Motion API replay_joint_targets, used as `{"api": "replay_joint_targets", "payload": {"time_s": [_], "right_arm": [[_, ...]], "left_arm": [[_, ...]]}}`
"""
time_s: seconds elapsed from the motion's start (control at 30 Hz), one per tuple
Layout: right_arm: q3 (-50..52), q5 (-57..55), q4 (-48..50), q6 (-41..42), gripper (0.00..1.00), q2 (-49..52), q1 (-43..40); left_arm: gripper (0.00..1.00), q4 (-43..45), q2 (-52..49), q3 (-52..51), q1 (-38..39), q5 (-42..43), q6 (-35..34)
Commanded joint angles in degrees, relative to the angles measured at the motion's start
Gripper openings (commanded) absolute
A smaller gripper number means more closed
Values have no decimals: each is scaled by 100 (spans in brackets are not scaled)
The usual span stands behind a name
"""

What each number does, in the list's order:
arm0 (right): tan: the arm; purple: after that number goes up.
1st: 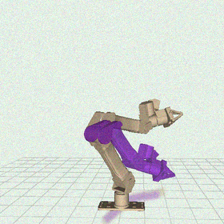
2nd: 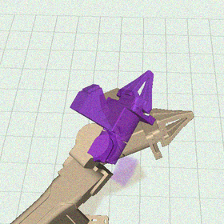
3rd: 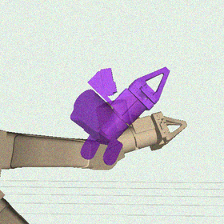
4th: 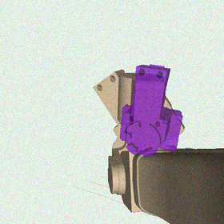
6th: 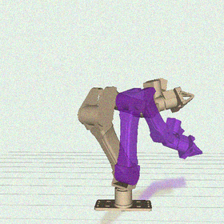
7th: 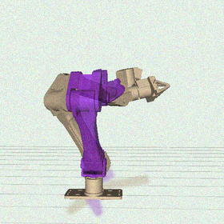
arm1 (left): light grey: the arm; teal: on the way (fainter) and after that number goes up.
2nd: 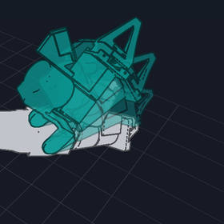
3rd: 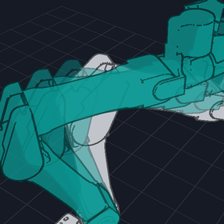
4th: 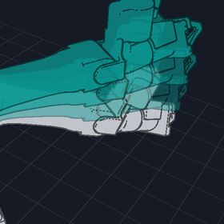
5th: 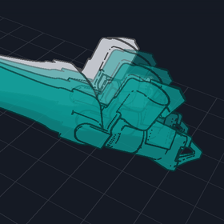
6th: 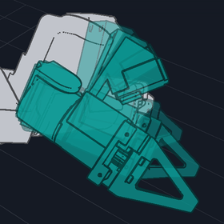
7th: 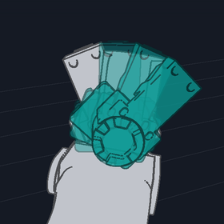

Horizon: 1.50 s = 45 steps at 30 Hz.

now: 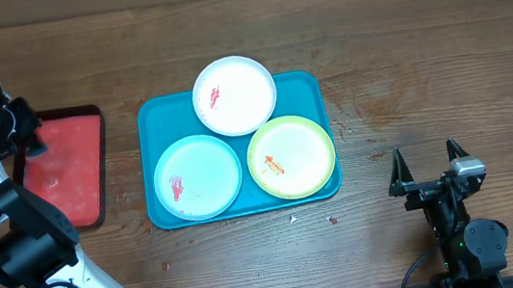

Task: Clean dirty plates on tray and stack at the side
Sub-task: 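Lift the sponge with the left gripper out of the red tray, then scrub the light-blue plate with the sponge in the left gripper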

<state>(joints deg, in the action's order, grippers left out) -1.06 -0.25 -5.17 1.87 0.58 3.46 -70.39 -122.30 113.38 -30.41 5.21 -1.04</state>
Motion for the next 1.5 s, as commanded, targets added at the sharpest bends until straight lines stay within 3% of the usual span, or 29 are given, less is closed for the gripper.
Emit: {"api": "replay_joint_targets", "payload": {"time_s": [0.0, 0.1, 0.17, 0.33, 0.43, 0.57, 0.73, 0.9, 1.03, 1.13, 1.3, 1.4, 1.47], "right_arm": [[59, -31, 33, -15, 100, -42, 0], [59, -31, 33, -15, 100, -42, 0], [59, -31, 35, -15, 100, -42, 0], [59, -28, 35, -15, 100, -42, 0], [59, -31, 35, -15, 100, -42, 0], [59, -31, 35, -15, 100, -42, 0], [59, -31, 35, -15, 100, -42, 0], [59, -31, 35, -15, 100, -42, 0], [59, -31, 33, -15, 100, -42, 0], [59, -31, 35, -15, 100, -39, 0], [59, -28, 35, -15, 100, -42, 0], [59, -31, 35, -15, 100, -42, 0], [59, -31, 35, -15, 100, -42, 0]], "left_arm": [[4, 623, 55, -745, -26, 363, 328], [4, 1113, 52, -1537, -26, 361, 452], [4, 1032, 66, -1445, -26, 426, 398], [4, -170, 286, 389, -42, 1263, 382], [4, -313, 339, 785, -20, 1084, 492], [4, -243, 197, 289, -15, 411, 492], [4, 162, 79, -861, -2, 363, 483], [4, -433, 116, 247, -48, 437, 59], [4, -872, 120, 1182, 46, 656, 289], [4, -822, 81, 831, 122, 496, 557], [4, -199, 74, -929, 149, 59, 514], [4, -275, 120, -693, 101, 85, 101], [4, -634, 168, -2, 74, 170, -90]]}}
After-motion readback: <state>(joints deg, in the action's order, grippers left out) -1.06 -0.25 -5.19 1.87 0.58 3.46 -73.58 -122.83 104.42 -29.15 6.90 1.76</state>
